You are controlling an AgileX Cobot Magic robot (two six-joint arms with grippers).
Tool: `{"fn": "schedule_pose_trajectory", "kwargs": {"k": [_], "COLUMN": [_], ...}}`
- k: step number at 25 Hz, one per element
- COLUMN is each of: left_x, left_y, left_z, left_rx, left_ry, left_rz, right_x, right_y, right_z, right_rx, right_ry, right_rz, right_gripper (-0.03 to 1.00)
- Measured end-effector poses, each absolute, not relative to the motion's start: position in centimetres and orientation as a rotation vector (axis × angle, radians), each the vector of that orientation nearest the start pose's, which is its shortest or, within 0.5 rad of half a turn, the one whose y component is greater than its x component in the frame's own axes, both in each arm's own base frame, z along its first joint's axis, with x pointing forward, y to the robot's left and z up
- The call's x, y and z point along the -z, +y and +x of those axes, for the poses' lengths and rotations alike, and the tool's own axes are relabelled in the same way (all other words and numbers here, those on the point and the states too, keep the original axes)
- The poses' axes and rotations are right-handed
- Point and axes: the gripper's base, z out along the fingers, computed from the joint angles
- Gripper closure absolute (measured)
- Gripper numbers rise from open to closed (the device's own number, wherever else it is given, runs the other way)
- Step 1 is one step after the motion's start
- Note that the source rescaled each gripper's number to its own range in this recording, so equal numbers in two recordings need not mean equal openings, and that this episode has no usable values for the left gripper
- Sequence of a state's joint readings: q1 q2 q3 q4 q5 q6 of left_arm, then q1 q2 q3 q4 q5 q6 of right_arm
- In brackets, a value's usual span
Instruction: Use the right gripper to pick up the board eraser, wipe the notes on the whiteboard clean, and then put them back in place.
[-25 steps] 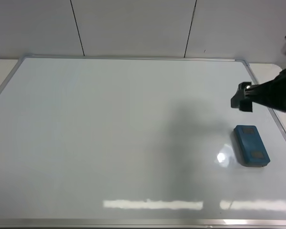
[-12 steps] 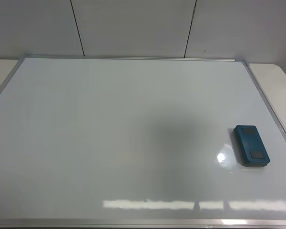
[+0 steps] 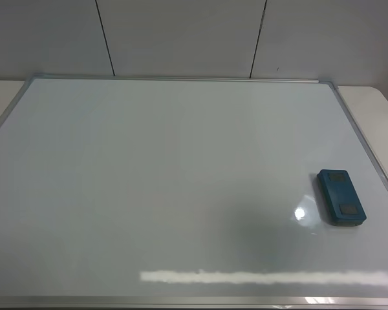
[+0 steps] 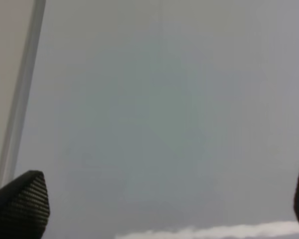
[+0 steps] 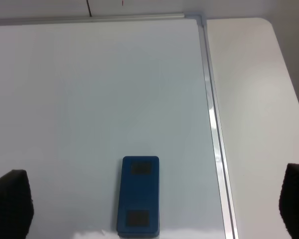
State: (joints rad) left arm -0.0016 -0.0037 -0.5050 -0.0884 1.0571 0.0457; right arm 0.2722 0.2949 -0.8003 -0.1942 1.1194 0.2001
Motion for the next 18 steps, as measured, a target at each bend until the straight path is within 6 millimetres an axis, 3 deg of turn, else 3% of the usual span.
{"fn": "schedule_pose_trajectory", "kwargs": {"k": [7,18], "left_x": [-27.9,-27.9], "left_y": [-0.7,-0.7], "left_z": [-0.6,-0.6], "left_rx": [0.078,0.078], "left_ry": [2.029,2.029], "left_rz": [0.052,0.052], "right_x": [-30.8,-27.9], "right_y": [-1.0,-1.1], "right_z": [0.6,-0.3], "right_rx": [-0.115,-0.047], "right_ry": [2.097,2.054], "right_rz": [-0.065,0.027], "right_gripper": [0.0,0.0]}}
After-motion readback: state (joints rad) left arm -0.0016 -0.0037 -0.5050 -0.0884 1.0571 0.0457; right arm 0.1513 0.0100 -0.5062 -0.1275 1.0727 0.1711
